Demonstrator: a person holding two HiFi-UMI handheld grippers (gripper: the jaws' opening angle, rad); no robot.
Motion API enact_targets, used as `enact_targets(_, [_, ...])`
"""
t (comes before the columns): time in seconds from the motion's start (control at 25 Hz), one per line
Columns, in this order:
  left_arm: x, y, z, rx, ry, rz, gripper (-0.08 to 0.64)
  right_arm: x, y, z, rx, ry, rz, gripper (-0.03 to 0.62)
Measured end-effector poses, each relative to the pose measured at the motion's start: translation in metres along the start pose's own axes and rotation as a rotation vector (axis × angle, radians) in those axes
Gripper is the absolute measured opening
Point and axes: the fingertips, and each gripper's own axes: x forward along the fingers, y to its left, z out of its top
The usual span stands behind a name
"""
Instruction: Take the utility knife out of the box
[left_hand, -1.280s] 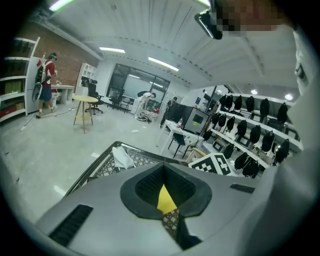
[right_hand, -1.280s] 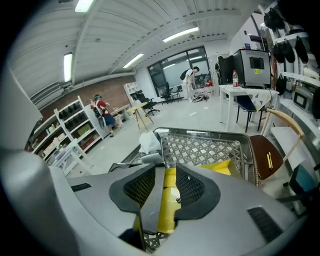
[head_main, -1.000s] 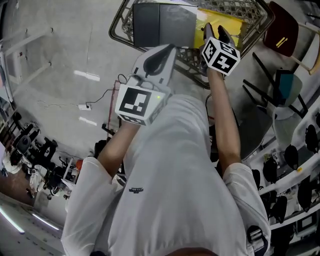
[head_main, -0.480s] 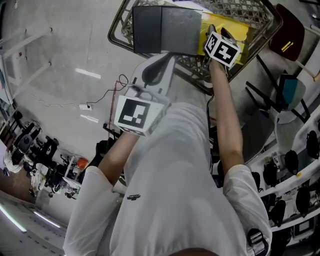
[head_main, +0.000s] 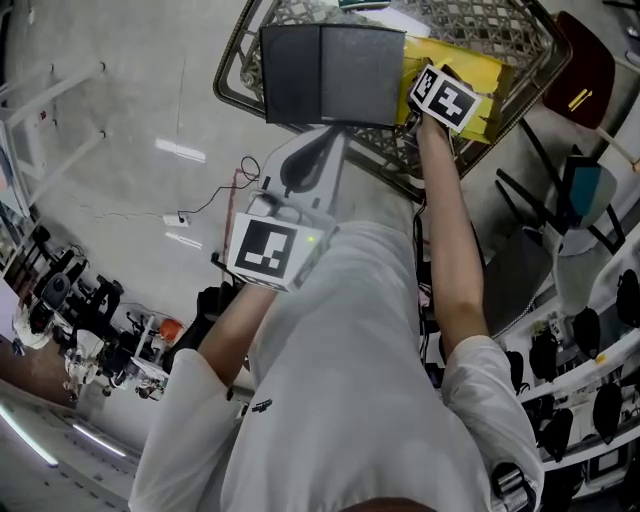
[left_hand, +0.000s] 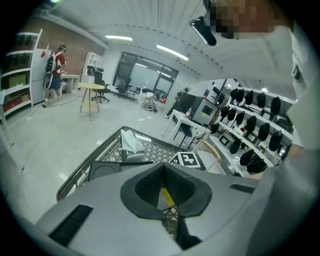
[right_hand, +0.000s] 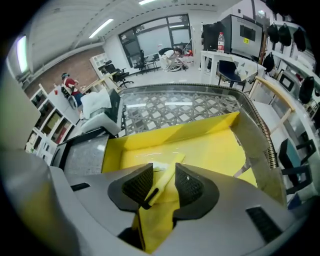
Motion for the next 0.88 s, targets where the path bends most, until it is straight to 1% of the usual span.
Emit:
enact_targets(0.08, [0.001, 0.0, -0.001, 0.002, 0.005, -0.003, 0.002, 0.002, -0.004, 0.001, -0.016, -0.005, -0.031, 0.083])
enact_targets(0.24, [0.003, -0.003, -0.002, 0.003, 0.017, -0.01, 0.002, 0.003, -0.009, 0.004, -0.015, 0.001, -0.064, 0.084])
enact_targets(0.32, [0.003, -0.004, -0.002, 0.002, 0.022, -0.01, 0.002, 0.004, -0.011, 0.003, -0.005, 0.007, -0.075, 0.108])
enact_targets(0.36, [0.004, -0.004, -0.002, 0.001, 0.025, -0.009, 0.002, 0.005, -0.012, 0.002, 0.001, 0.009, -0.077, 0.109])
enact_targets(0.44, [0.004, -0.004, -0.003, -0.003, 0.029, -0.007, 0.002, 0.006, -0.013, 0.001, 0.004, 0.01, -0.077, 0.111])
enact_targets(0.48, [0.004, -0.004, -0.003, -0.004, 0.03, -0.006, 0.002, 0.006, -0.013, 0.001, 0.001, 0.011, -0.075, 0.101])
enact_targets(0.52, [0.004, -0.003, -0.003, -0.004, 0.031, -0.005, 0.002, 0.006, -0.011, 0.001, -0.002, 0.013, -0.074, 0.075])
enact_targets(0.56, [0.004, -0.002, -0.004, -0.004, 0.031, -0.004, 0.002, 0.007, -0.01, 0.0, -0.004, 0.016, -0.074, 0.033])
enact_targets(0.68, [0.004, -0.002, -0.004, -0.003, 0.03, -0.003, 0.002, 0.008, -0.01, 0.0, -0.01, 0.019, -0.072, 0.03])
enact_targets(0.88, [0.001, -0.004, -0.004, 0.012, 0.017, -0.007, 0.002, 0.004, -0.012, 0.0, 0.002, 0.023, -0.046, 0.025])
